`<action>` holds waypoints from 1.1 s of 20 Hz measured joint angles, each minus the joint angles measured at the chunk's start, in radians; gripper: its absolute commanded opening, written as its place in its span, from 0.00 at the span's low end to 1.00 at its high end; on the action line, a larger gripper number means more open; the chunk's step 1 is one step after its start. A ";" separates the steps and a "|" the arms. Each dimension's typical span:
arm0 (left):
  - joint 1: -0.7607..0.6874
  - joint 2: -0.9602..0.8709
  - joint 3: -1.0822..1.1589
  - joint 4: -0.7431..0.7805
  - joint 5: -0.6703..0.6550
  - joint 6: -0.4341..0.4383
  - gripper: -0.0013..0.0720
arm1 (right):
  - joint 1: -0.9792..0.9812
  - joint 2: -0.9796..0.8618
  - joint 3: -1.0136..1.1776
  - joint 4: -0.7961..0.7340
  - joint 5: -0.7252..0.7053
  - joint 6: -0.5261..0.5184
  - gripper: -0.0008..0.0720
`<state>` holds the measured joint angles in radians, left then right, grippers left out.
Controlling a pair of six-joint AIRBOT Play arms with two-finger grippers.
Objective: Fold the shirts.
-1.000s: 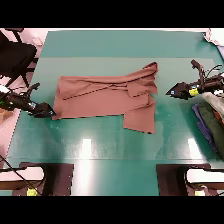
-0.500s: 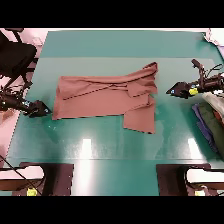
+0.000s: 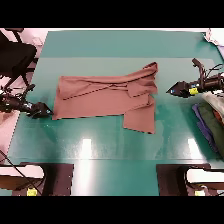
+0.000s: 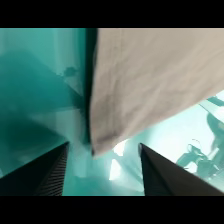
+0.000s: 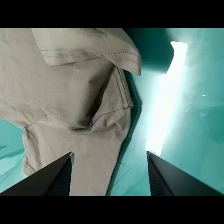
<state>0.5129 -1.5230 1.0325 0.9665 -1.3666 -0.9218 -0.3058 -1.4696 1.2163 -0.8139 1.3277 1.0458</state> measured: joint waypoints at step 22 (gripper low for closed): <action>-0.007 -0.045 -0.014 -0.206 -0.037 0.101 0.74 | 0.031 0.000 0.000 0.002 -0.009 0.000 0.72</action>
<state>0.5060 -1.5677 1.0180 0.7601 -1.4036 -0.8204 -0.2745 -1.4696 1.2163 -0.8124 1.3186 1.0458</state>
